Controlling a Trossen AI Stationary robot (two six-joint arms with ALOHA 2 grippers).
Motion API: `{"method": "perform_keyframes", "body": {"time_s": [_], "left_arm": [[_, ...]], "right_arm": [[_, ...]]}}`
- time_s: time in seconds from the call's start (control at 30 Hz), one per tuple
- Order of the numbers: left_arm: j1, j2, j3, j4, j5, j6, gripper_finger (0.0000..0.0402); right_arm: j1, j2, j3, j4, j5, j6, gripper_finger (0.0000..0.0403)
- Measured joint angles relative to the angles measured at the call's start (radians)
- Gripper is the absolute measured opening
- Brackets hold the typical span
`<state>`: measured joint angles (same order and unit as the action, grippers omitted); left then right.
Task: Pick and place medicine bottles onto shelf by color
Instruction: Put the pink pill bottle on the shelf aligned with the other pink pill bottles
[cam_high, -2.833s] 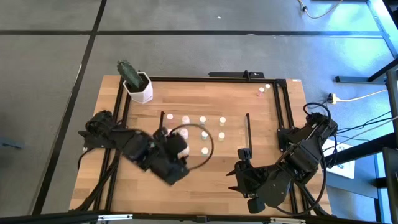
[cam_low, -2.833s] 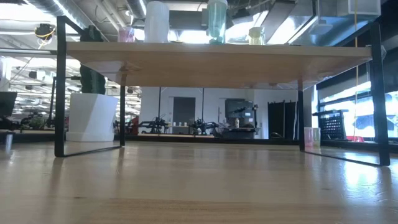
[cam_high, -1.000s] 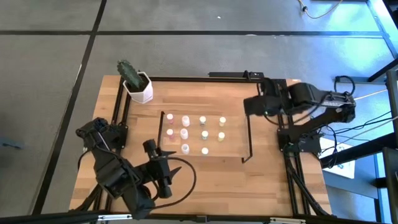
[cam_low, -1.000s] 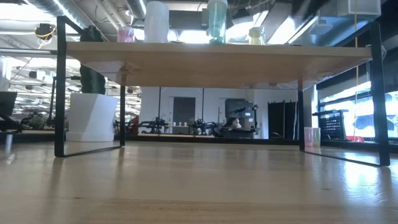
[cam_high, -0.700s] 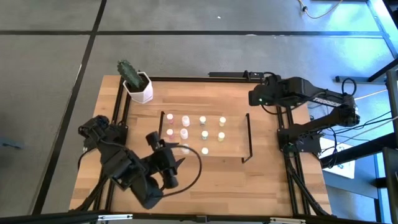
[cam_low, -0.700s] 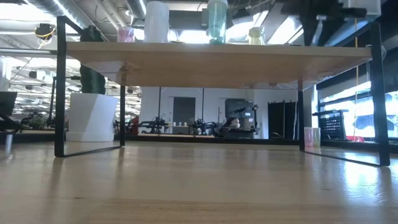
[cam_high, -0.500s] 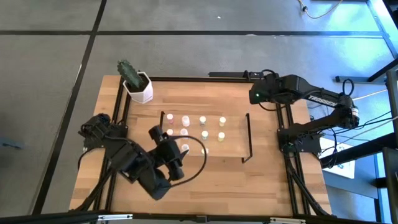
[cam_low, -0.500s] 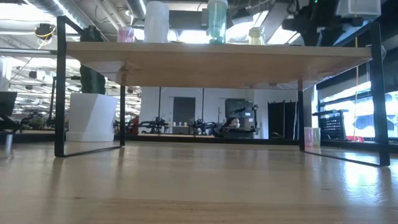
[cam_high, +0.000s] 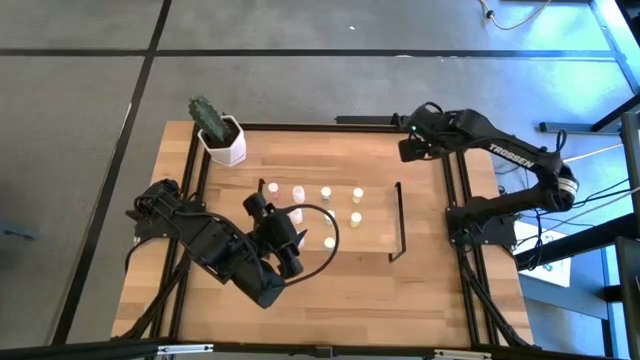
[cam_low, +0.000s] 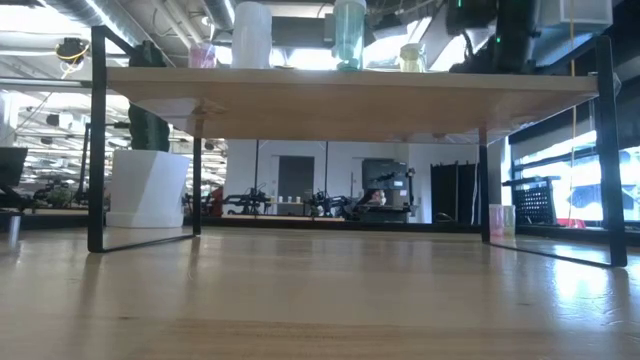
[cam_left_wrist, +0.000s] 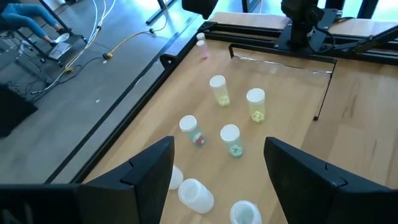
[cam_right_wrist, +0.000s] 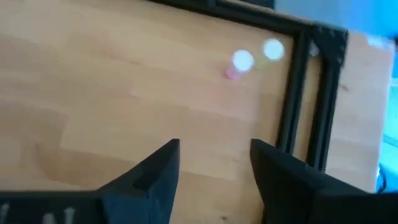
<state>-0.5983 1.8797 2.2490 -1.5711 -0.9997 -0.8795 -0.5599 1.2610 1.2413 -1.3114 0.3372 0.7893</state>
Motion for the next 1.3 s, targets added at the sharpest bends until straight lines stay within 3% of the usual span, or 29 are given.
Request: {"method": "perform_keyframes", "body": {"time_s": [0.17,0.43,0.83,1.3], "left_arm": [[0.000,0.000,0.000,0.000,0.000,0.000,0.0242],[0.001,-0.001,0.000,0.000,0.002,0.001,0.0242],[0.003,-0.001,0.000,0.000,0.003,0.000,0.0242],[0.009,-0.001,0.000,0.000,0.002,0.000,0.0242]], "right_arm": [[-0.096,0.000,-0.074,0.079,0.001,0.083,0.0224],[-0.202,0.001,-0.200,0.333,-0.122,0.087,0.0227],[-0.286,0.013,-0.328,0.522,-0.098,0.095,0.0227],[-0.288,0.019,-0.333,0.506,-0.043,0.128,0.0227]]}}
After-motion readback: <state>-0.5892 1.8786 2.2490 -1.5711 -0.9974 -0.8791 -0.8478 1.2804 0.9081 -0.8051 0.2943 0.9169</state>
